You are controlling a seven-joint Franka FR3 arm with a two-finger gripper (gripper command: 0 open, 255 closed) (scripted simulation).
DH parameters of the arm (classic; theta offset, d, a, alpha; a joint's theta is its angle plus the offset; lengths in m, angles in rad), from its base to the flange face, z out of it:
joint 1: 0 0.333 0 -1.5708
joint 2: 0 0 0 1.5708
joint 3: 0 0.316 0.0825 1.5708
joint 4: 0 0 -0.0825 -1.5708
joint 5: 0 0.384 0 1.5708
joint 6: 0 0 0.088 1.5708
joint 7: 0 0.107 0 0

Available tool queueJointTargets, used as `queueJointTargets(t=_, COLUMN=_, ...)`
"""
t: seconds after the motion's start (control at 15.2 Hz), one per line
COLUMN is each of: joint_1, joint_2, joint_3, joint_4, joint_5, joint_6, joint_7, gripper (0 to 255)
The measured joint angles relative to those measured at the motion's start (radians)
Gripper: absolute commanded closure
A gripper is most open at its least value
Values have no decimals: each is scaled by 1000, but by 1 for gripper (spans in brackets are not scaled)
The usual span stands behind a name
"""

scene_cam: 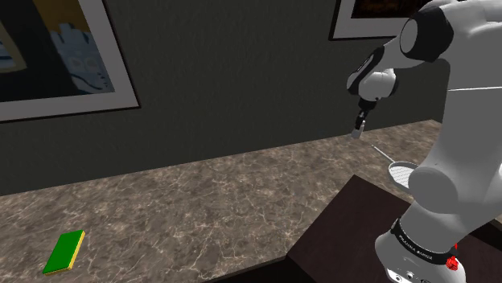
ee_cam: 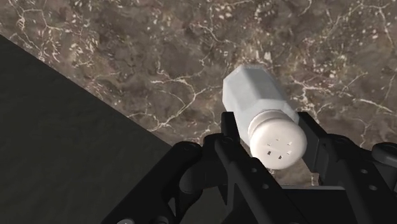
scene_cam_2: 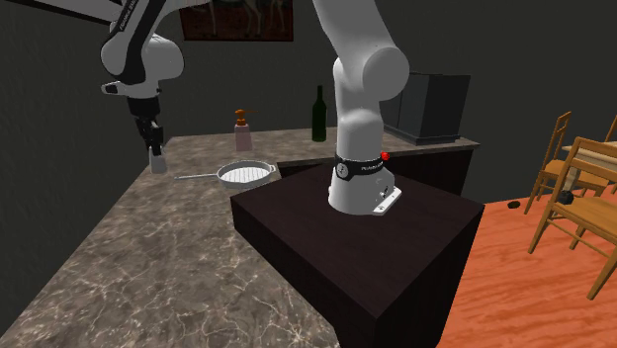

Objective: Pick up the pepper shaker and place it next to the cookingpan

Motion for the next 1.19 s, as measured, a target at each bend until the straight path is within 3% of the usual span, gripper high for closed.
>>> queueJointTargets(t=1.19, joint_1=-69, joint_2=196, joint_3=87, joint_4=22, joint_5=101, joint_6=170, joint_7=-68, gripper=255)
